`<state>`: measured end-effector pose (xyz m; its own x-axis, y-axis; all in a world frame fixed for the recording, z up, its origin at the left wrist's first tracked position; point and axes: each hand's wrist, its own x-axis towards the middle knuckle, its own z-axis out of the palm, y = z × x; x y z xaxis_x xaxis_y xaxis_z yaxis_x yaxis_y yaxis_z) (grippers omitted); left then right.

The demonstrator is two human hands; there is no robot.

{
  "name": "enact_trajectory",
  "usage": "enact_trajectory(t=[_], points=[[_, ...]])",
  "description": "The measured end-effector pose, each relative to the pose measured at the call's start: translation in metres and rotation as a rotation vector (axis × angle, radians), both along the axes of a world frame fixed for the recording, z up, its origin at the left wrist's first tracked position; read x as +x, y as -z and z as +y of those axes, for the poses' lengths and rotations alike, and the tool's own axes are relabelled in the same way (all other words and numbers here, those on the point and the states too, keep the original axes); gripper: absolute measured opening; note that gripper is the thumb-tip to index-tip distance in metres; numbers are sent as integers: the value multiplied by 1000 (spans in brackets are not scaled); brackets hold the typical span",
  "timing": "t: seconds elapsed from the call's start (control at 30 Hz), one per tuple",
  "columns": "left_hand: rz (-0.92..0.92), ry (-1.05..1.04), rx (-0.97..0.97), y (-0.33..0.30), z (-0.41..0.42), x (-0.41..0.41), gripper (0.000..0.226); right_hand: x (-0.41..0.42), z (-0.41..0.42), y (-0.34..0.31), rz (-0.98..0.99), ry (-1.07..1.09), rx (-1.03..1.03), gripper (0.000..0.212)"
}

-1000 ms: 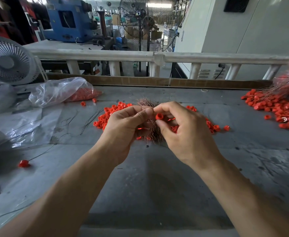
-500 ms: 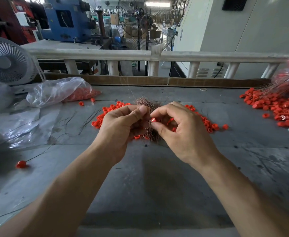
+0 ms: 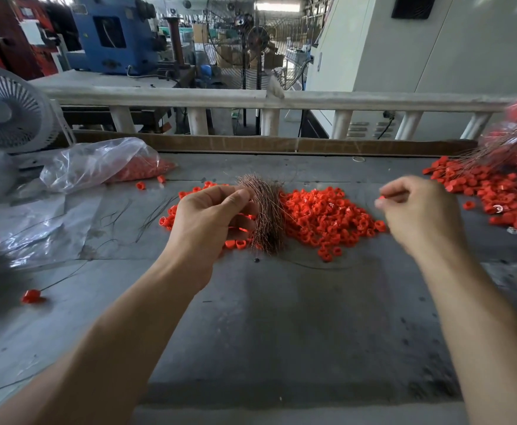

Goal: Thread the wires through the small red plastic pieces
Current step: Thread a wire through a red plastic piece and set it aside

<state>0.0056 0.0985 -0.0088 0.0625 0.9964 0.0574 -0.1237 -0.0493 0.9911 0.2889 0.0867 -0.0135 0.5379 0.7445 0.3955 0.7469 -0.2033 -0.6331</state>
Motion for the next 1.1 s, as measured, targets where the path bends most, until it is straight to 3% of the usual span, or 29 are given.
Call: enact_trajectory(t=[0.27,0.83,1.1], points=[[138,-34,22,0,0,1,13,22,4,12,41,149,-238,14],[171,-56,29,-3,1,-3,14,16,6,14,105,8,-267,14],[191,-63,35,-4,1,-4,15,20,4,11,29,112,-286,24]])
